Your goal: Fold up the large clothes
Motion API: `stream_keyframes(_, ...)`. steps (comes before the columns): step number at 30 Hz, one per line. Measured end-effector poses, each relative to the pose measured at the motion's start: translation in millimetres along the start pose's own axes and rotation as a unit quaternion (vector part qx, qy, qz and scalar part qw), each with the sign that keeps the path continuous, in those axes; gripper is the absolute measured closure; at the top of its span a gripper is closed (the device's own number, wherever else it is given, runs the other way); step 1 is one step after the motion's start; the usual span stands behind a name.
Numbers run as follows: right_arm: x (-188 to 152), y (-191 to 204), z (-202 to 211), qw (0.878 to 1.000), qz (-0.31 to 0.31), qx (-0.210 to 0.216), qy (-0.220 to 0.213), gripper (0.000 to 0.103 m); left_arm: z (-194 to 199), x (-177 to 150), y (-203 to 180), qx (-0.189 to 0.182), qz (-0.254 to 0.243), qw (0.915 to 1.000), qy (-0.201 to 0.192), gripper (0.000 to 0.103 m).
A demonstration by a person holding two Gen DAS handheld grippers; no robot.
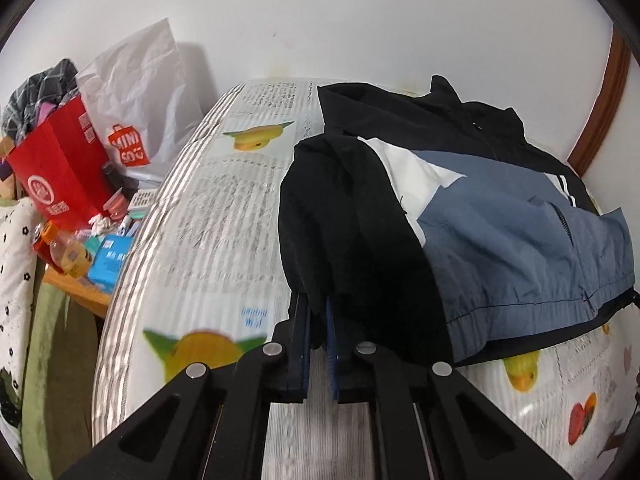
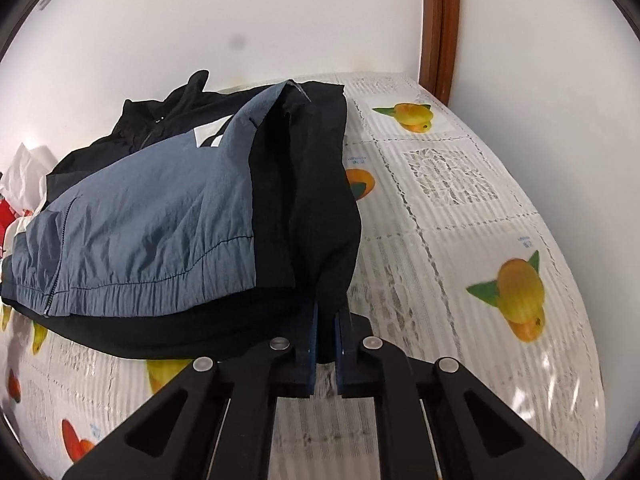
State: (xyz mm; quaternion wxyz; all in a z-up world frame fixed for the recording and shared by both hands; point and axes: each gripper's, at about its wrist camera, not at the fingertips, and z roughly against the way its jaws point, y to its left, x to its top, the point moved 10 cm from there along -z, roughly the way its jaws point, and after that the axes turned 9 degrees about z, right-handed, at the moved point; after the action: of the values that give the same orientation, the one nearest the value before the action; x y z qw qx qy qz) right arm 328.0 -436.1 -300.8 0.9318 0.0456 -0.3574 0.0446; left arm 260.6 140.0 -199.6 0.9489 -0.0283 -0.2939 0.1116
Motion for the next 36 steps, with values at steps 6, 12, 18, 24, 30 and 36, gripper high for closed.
stream_keyframes(6,-22,5,23,1.000,0.006,0.005,-0.003,0.096,21,-33,13,0.001,0.009,0.9999,0.006,0.096)
stream_keyframes(12,-53,4,36,1.000,0.016,-0.005,0.000,0.096,37,-73,22,-0.008,0.010,0.9999,0.010,0.095)
stream_keyframes(18,-71,-8,48,0.998,0.037,-0.055,0.011,0.093,51,-83,24,-0.009,0.011,0.9999,0.003,0.091)
stream_keyframes(24,-64,-4,76,0.996,0.053,-0.066,-0.012,0.072,71,-79,23,-0.029,0.030,0.9991,-0.010,0.077)
stream_keyframes(30,-43,24,91,0.997,0.055,-0.025,-0.056,0.052,87,-73,-2,-0.068,0.012,0.9973,-0.022,0.059)
stream_keyframes(36,-25,40,79,0.997,0.040,-0.010,-0.060,0.048,78,-70,-30,-0.098,-0.005,0.9952,-0.004,0.055)
